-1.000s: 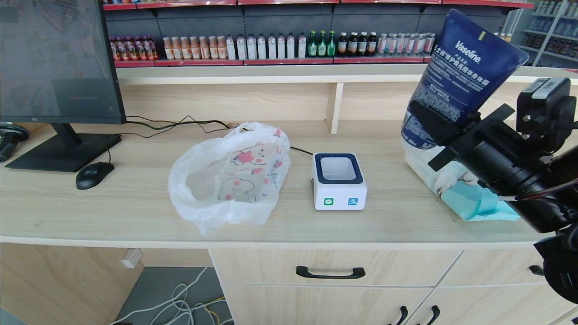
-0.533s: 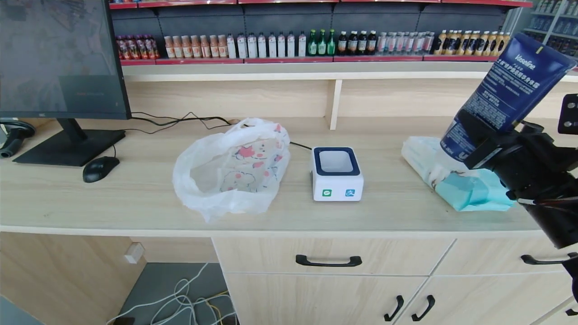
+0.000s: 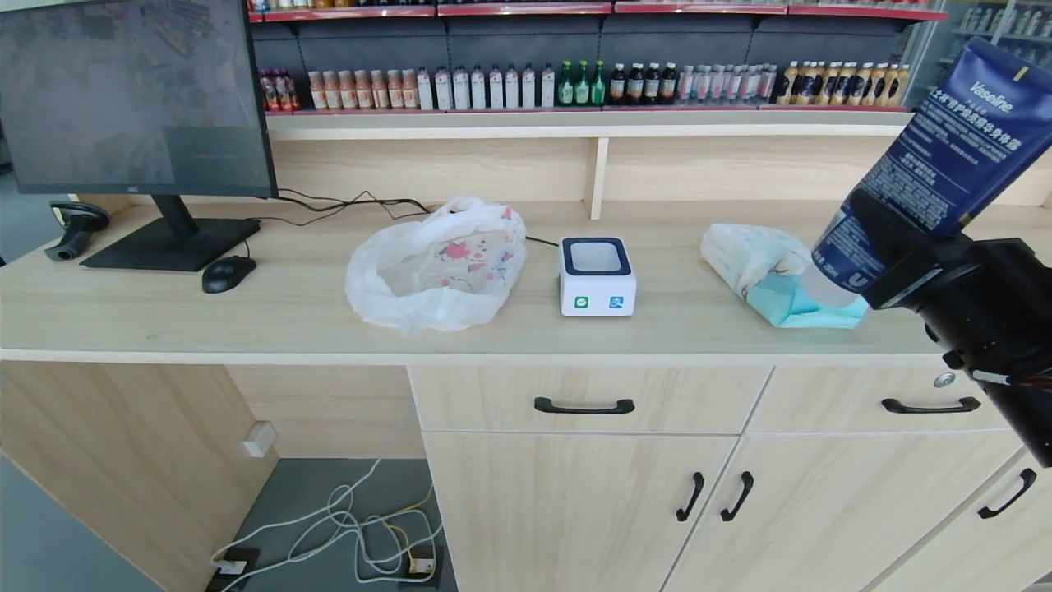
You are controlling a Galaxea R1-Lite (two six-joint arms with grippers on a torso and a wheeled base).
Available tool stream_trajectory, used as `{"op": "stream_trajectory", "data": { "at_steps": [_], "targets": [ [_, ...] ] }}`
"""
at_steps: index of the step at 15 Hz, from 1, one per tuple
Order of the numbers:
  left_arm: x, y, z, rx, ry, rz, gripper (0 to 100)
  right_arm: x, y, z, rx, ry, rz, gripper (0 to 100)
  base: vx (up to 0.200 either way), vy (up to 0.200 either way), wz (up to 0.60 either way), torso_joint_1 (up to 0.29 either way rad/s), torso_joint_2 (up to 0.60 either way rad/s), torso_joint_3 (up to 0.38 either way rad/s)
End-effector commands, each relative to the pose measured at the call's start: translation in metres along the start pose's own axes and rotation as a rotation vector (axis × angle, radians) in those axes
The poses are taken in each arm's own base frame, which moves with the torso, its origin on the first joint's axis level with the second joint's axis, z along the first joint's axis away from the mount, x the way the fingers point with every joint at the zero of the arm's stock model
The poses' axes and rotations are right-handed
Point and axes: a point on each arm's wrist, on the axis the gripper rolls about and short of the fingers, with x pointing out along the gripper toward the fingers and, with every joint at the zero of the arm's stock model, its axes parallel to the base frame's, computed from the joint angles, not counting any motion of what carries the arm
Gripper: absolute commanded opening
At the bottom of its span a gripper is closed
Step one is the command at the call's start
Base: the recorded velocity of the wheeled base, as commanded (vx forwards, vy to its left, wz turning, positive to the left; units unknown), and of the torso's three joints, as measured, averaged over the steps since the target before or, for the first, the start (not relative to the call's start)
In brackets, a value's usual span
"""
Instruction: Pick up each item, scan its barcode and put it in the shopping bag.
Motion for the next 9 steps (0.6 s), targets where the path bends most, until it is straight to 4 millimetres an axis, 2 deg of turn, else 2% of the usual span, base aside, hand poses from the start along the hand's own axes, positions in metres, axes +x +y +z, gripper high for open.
{"op": "stream_trajectory", "data": {
  "at_steps": [1, 9],
  "targets": [
    [0.0, 0.0, 0.0, 0.0, -0.001, 0.0, 100, -0.0062, 0.0007, 0.0052, 0.002, -0.008, 0.003, 0, 0.0, 0.0, 0.0, 0.0, 0.0, 0.0],
    [0.0, 0.0, 0.0, -0.003, -0.001, 0.0, 100, -0.0103, 0.0013, 0.0067, 0.003, -0.006, 0.006, 0, 0.0, 0.2, 0.0, 0.007, 0.01, 0.001]
  ]
}}
